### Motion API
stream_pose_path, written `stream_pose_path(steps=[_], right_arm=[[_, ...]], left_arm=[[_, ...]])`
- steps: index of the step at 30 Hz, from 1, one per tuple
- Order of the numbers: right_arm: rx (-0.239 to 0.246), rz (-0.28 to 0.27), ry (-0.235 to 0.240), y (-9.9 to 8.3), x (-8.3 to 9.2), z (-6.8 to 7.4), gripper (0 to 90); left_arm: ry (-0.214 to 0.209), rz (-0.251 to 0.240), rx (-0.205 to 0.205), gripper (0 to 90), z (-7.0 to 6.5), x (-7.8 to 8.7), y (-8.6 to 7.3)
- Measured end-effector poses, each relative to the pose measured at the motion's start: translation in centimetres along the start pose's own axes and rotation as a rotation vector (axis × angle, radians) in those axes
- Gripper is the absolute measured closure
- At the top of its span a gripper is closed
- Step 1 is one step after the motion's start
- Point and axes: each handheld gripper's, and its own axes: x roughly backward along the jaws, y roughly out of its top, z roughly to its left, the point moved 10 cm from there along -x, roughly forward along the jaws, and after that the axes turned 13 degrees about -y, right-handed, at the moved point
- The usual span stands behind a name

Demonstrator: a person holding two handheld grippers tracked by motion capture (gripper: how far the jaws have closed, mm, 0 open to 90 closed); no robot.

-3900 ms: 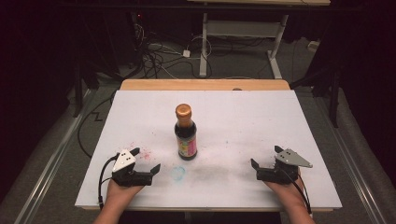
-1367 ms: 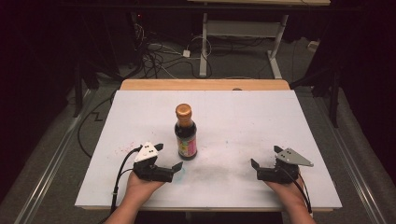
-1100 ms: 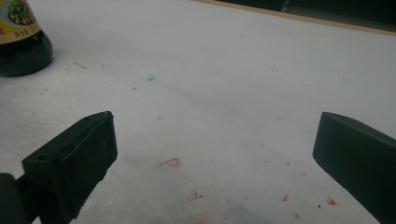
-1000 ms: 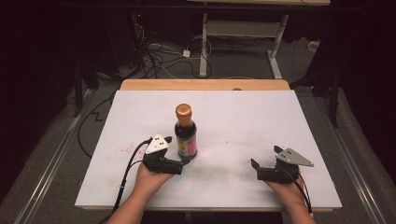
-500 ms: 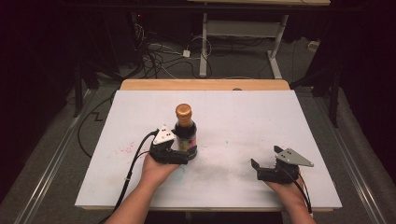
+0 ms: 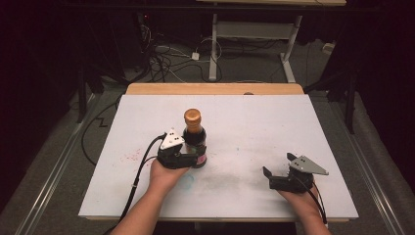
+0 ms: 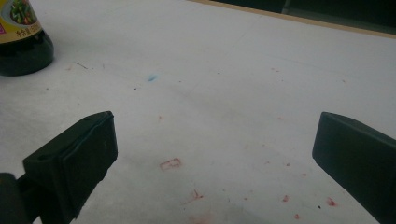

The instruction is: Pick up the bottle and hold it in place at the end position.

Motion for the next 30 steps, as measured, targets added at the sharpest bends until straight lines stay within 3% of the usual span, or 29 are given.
stream_pose_path(steps=[7,20,21,22,26,29,30], right_arm=[[-0.004,0.001,0.001,0.0,0.0,0.0,0.9],[-0.006,-0.001,0.001,0.0,0.0,0.0,0.9],[-0.005,-0.001,0.002,0.0,0.0,0.0,0.9],[-0.005,-0.001,0.002,0.0,0.0,0.0,0.9],[-0.005,-0.002,0.003,0.0,0.1,0.0,0.9],[-0.003,-0.005,0.004,0.0,0.0,0.0,0.9],[-0.005,-0.003,0.004,0.0,0.1,0.0,0.9]], left_arm=[[0.004,0.005,-0.024,28.6,-0.1,0.0,-0.1],[0.002,0.0,-0.027,29.7,-0.1,-0.2,0.1],[0.014,-0.019,-0.016,29.8,-0.1,-0.4,0.3],[0.003,0.006,-0.04,29.8,-0.1,-0.4,0.1],[0.006,-0.03,-0.019,29.9,-0.3,-0.8,0.6],[-0.014,-0.004,-0.034,29.9,-0.5,-1.1,0.8],[-0.003,-0.027,-0.021,29.8,-0.6,-1.4,1.1]])
